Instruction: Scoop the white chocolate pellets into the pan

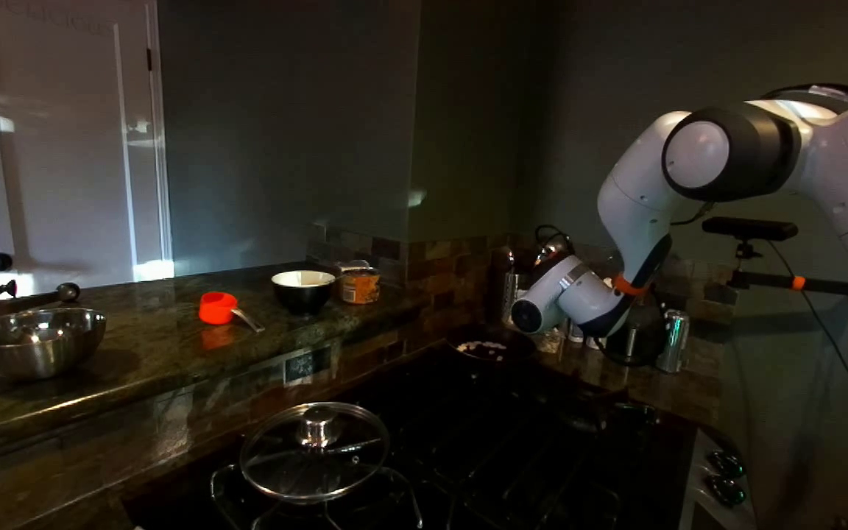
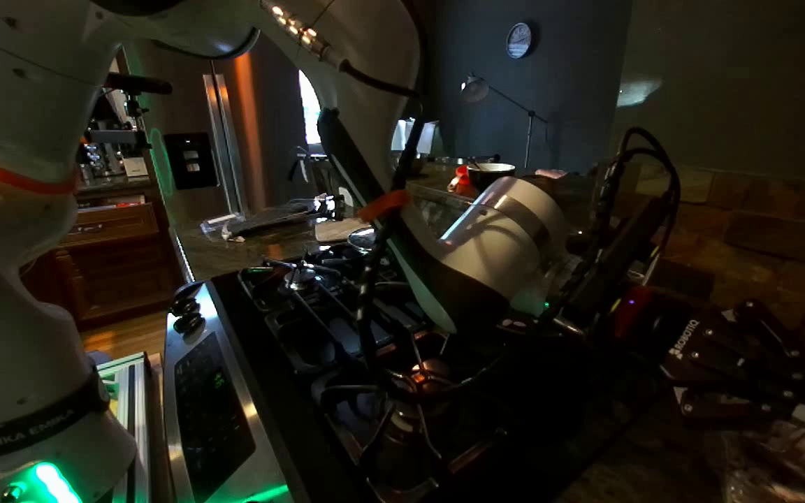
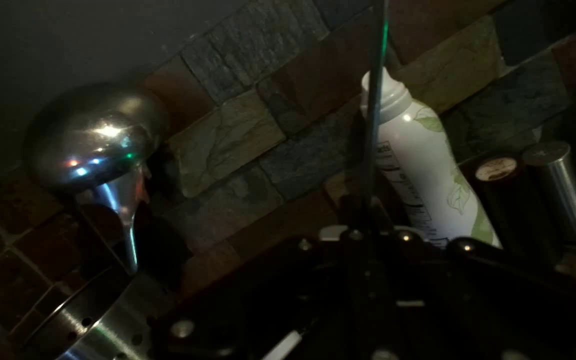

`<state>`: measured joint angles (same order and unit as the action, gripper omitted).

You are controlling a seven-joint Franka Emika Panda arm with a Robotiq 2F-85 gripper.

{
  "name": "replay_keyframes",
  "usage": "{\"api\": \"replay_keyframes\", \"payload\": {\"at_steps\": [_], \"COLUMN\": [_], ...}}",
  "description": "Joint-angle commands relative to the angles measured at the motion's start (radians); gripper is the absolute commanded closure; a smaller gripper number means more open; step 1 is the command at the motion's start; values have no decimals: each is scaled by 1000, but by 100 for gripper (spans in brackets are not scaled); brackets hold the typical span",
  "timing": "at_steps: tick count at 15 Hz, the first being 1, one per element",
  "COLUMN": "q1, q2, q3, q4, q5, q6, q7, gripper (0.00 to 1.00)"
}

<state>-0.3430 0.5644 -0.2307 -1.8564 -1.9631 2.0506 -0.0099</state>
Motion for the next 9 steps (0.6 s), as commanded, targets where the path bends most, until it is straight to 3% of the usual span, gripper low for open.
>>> {"api": "replay_keyframes", "payload": {"at_steps": [1,9], "q1": [15,1], "q2": [72,116], "q3": [11,52], "q4": [43,66], "q5": [-11,-2], "q6": [-35,-19], "q7": [-4,206], "gripper": [99,99]}}
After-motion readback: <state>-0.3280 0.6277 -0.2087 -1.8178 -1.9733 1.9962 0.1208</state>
